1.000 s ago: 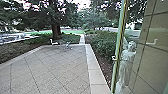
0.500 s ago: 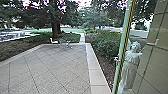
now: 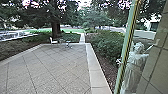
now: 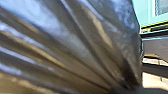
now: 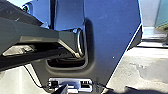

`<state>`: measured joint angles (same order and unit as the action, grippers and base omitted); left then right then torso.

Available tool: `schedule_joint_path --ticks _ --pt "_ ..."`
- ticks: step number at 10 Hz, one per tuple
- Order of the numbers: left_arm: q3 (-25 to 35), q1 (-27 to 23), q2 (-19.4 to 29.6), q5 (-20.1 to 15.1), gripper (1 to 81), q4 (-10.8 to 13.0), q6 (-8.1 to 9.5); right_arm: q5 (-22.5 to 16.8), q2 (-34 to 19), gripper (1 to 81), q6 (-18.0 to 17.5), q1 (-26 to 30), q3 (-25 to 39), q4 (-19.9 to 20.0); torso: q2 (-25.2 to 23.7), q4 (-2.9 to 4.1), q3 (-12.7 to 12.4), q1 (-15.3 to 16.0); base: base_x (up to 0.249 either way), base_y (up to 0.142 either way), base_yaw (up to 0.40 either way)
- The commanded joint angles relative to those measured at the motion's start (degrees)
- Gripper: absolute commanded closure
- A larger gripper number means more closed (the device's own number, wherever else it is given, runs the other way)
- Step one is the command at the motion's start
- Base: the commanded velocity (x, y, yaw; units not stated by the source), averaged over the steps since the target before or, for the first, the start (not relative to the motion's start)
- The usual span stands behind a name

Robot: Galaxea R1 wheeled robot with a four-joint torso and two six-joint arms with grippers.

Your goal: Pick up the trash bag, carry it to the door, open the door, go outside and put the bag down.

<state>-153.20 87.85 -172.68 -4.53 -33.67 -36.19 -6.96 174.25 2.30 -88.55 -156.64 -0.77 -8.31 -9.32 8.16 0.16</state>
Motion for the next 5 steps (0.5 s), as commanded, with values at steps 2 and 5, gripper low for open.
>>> schedule_joint_path --ticks 2,5 --pt "0.3 -2.6 0.1 -4.6 81.1 -0.3 -0.54 -3.7 0.0 1.0 0.2 2.8 0.2 0.0 0.0 0.00 0.0 0.0 0.116 0.000 0.000" --pt "0.3 -2.6 0.1 -4.6 81.1 -0.3 -0.54 -3.7 0.0 1.0 0.2 2.8 0.2 0.0 0.0 0.00 0.0 0.0 0.115 0.000 0.000"
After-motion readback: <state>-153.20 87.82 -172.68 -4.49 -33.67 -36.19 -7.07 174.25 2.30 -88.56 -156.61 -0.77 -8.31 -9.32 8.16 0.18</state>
